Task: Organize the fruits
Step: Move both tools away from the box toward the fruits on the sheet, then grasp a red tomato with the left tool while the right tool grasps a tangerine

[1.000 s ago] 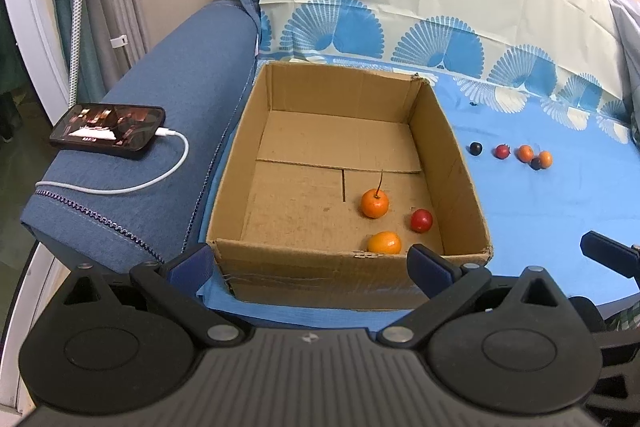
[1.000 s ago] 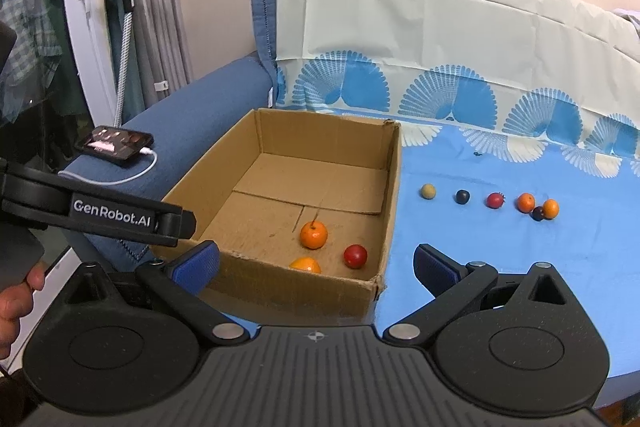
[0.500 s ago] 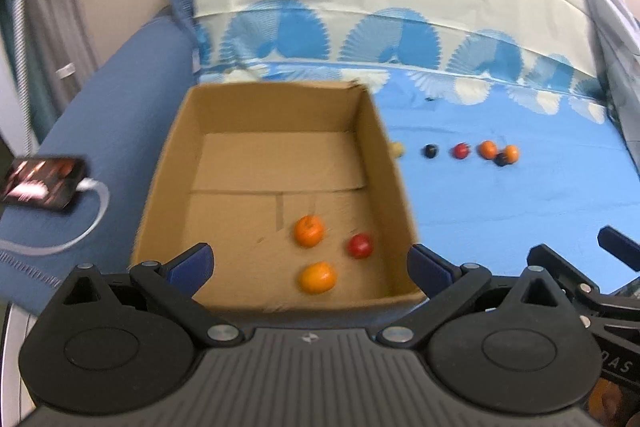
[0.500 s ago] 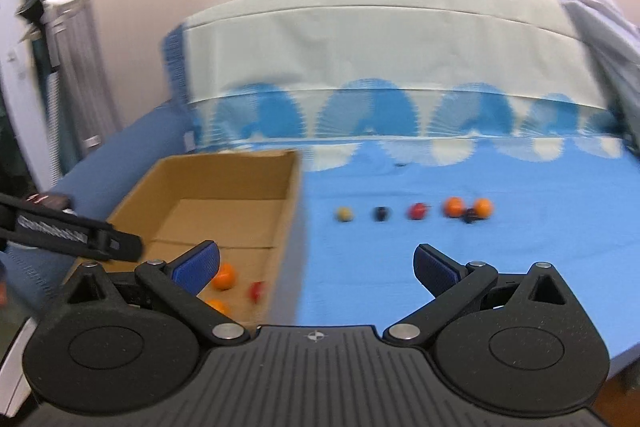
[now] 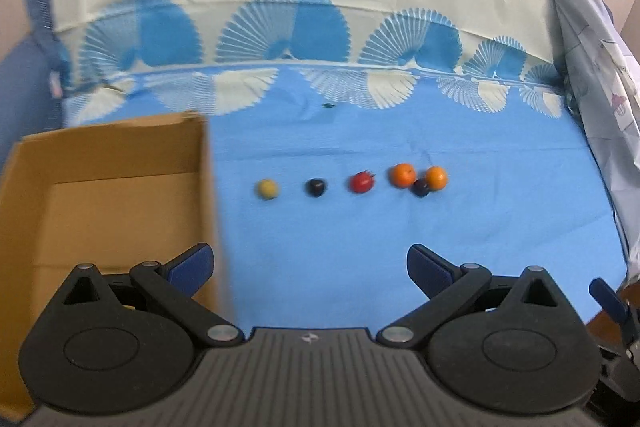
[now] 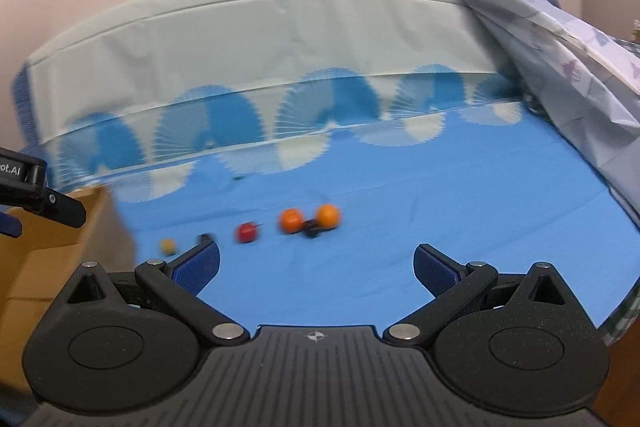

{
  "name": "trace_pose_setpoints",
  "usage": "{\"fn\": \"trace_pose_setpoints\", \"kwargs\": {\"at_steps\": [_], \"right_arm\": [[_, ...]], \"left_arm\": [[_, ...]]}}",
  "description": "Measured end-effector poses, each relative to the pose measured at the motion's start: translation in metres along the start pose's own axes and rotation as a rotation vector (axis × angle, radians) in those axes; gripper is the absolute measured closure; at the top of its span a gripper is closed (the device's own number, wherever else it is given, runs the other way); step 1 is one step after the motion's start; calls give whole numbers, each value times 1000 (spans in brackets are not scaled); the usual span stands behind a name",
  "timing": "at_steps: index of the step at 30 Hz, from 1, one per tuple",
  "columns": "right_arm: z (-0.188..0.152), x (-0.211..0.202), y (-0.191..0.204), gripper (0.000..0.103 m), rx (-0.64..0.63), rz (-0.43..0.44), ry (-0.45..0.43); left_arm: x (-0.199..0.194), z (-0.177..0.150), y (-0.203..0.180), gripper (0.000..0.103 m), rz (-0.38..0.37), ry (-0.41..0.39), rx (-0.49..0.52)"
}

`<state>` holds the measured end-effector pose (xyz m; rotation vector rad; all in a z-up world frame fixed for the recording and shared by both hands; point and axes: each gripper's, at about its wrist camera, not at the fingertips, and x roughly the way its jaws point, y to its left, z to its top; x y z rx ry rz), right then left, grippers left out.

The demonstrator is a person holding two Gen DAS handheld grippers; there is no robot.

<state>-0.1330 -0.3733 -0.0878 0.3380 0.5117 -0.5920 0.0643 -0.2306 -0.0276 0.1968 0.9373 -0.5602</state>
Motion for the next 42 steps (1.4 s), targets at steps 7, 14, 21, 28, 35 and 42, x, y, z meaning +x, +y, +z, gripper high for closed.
{"fn": "trace_pose_setpoints", "kwargs": {"at_steps": [7,14,21,28,35,42], "right_arm": [[9,101,-36,1,44,-37,34],[12,197,-45,1,2,23,108],[15,256,-36,1,-65,73,135],[14,299,-24,7,-75,91,178],[20,299,-15,60,-70,140,210],[29,289,-32,64,55,128,216]], "left_arm": [[104,35,-33,0,12,59,28],[194,60,-59,0,16,117,134],[245,82,-70,3,28,167,314],[285,81,-68,4,6,265,407],[286,84,-73,72,-63,272,400],[262,90,-60,72,-73,244,314]]}}
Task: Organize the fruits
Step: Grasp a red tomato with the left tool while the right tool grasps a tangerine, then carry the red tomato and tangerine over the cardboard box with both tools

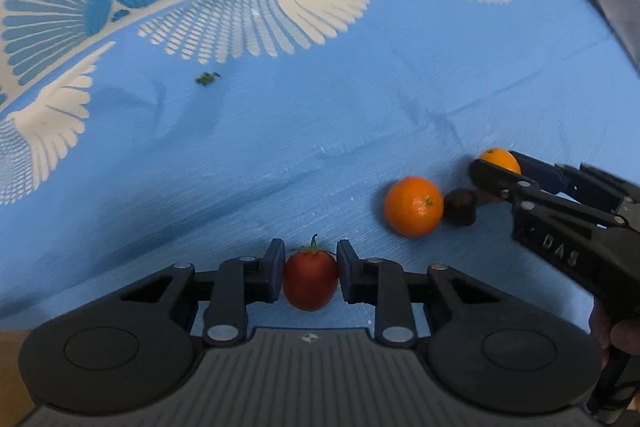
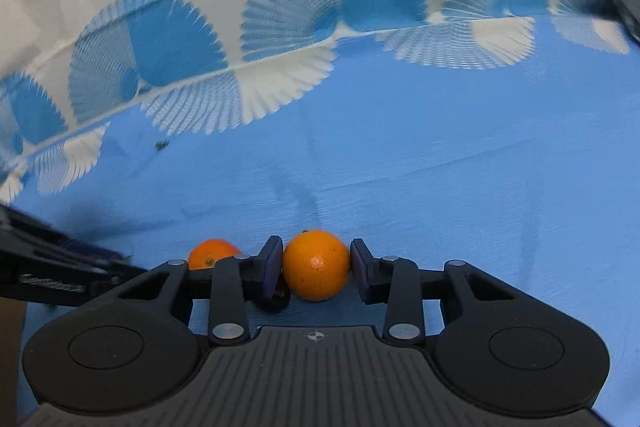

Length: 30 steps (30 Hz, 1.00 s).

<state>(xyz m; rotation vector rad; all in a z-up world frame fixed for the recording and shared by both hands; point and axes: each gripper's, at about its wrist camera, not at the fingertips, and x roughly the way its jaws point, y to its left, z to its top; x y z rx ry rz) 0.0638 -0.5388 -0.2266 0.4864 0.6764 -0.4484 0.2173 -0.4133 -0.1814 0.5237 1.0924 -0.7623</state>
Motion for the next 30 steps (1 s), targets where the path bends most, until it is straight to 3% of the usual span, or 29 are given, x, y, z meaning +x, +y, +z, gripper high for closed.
{"fn": "trace_pose_setpoints", "kwargs": {"at_steps": [6,13,21,30], "right_arm": [[7,-47,-14,64,52,-29,-94],[-9,-133,3,64,21,-7,-178],[-57,-219,60,64,-19,66,-147],[-108,-280,153,64,-121,189,-78]], "left_arm": [[-57,-5,6,72,3,-107,-90],[-135,-63,-14,72,-13,-166,-103],[-213,-149,-15,72,-40,-163,-166],[-281,-240,28,72,37,-210,-245]]}}
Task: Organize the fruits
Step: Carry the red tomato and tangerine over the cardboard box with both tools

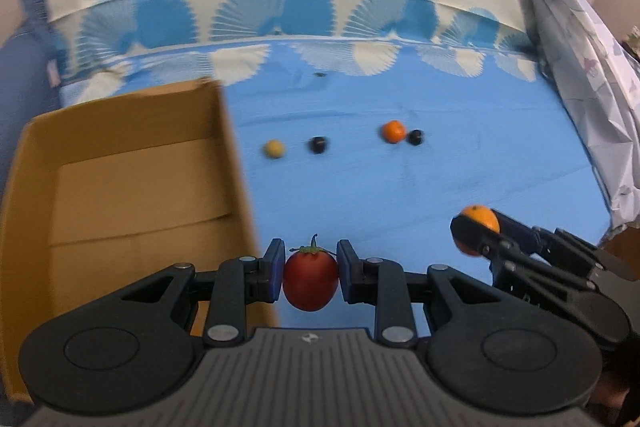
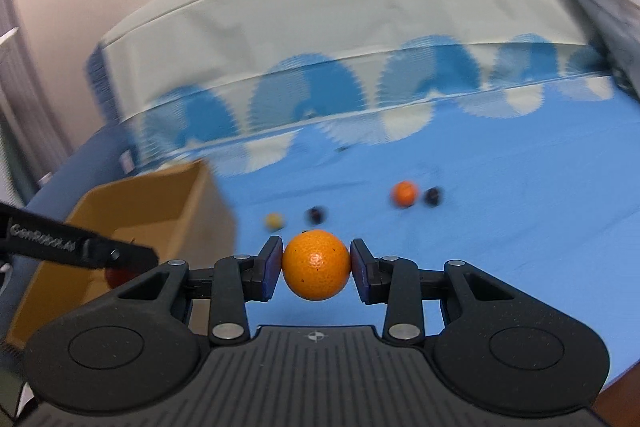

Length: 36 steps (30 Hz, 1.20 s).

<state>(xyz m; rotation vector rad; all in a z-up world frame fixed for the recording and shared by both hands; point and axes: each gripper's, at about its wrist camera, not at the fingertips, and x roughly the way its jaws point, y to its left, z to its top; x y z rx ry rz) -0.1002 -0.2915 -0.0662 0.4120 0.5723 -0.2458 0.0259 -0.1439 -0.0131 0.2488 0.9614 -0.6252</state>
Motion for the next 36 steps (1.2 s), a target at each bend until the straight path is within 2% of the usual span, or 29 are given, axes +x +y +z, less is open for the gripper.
{"fn": "trace_pose_setpoints", "kwargs": {"at_steps": [7,15,24,36], "right_arm": [[-12,-10,68,64,-71,78,41],[-20,-12,127,64,-149,141,73],[-23,-3,161,64,-199,156,98],[-27,16,177,64,-233,153,140]], "left_arm": [[-40,-36,58,72,42,-24,-82],[-59,-65,105,72,59,-26,-159],[-70,-69,145,72,92,-66,-225],[-61,-68,172,72,106,-64,-270]]}}
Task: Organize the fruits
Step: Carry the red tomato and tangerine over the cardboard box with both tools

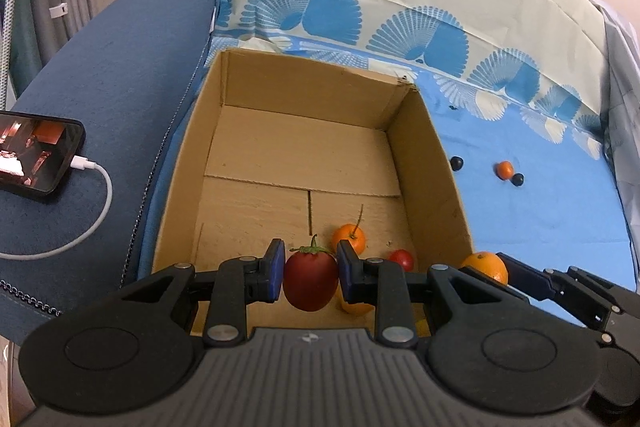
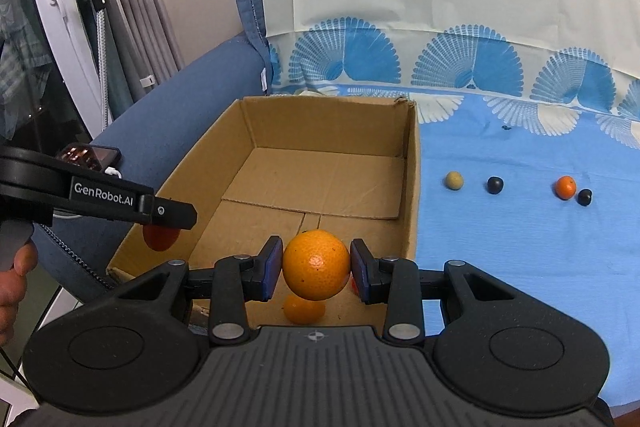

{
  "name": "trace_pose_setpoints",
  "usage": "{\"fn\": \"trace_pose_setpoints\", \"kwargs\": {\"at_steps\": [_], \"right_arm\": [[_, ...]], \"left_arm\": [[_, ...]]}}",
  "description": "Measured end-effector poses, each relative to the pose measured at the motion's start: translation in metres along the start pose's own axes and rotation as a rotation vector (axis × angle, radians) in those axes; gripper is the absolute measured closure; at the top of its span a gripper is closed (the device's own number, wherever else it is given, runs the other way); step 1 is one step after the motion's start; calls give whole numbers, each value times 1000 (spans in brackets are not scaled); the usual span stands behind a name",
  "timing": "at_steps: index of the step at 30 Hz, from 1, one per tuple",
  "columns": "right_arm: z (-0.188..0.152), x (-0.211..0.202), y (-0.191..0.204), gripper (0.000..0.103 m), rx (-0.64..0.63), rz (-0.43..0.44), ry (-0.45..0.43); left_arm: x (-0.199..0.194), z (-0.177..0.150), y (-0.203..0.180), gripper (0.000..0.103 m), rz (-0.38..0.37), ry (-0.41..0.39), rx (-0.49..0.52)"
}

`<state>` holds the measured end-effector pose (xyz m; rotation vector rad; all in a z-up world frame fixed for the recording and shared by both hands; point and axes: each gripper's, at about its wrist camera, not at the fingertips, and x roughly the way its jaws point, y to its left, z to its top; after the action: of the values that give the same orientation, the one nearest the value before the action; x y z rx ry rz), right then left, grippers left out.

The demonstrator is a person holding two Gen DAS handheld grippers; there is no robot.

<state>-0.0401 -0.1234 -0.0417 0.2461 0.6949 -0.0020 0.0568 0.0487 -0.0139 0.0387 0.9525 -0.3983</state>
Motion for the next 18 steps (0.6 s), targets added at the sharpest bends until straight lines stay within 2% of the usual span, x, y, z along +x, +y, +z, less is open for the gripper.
{"fn": "trace_pose_setpoints", "kwargs": {"at_steps": [18], "right_arm": [[0,36,7,64,-34,5,55]], "left_arm": [[40,13,18,72,45,27,-22]]}}
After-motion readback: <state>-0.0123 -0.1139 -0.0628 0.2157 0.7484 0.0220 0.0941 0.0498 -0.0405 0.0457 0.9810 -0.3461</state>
